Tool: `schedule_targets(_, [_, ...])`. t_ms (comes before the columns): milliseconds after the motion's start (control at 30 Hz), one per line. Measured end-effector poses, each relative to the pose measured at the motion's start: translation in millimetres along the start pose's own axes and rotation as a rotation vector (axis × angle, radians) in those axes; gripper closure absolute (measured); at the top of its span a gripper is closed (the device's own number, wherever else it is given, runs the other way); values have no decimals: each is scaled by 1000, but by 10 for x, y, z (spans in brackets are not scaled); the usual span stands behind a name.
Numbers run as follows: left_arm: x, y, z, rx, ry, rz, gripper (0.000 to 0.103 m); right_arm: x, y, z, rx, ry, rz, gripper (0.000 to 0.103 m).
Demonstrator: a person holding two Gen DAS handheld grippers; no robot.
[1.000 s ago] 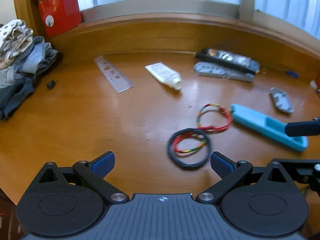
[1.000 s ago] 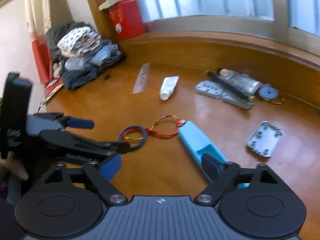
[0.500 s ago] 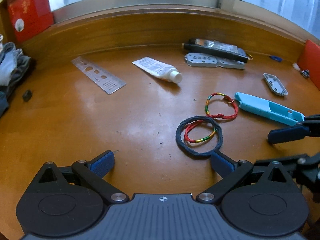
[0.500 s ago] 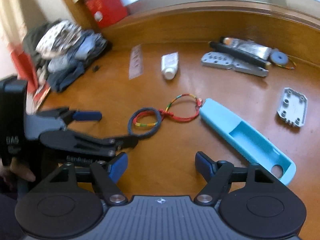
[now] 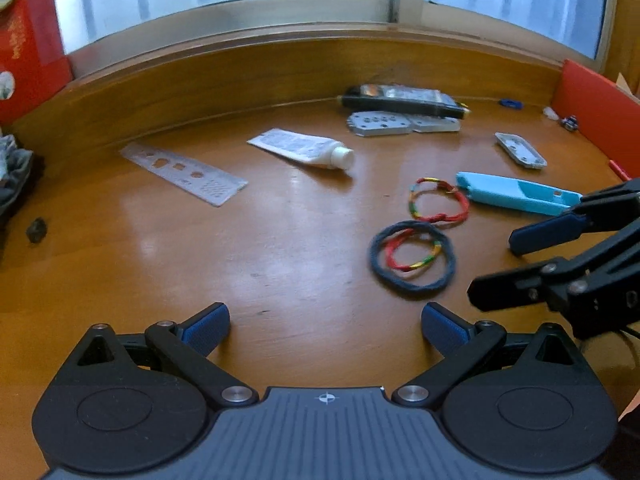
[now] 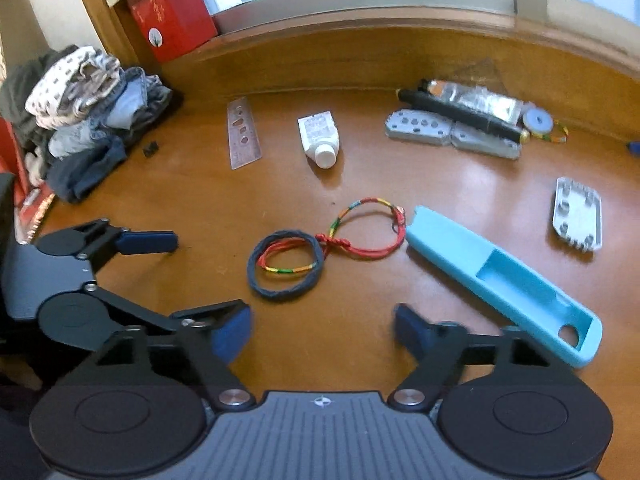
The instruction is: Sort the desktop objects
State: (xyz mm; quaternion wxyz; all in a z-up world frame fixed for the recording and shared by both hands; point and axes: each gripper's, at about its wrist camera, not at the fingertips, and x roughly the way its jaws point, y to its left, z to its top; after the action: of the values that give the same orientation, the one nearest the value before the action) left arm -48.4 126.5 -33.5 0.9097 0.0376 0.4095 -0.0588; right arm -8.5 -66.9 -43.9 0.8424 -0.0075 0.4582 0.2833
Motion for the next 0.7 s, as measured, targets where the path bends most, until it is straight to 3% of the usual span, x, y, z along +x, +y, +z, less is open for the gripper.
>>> schedule_targets(100, [1,158,-31,-35,-14,25,0,42,116,45,3,-4,-7,45])
schedule_targets(567, [7,506,-92,-85,-67,64,0,324,558,244,-99,26,-69,50])
schedule_targets(700, [3,591,-88,-112,-77,57,0,372,659,263,-158,23,-96,68])
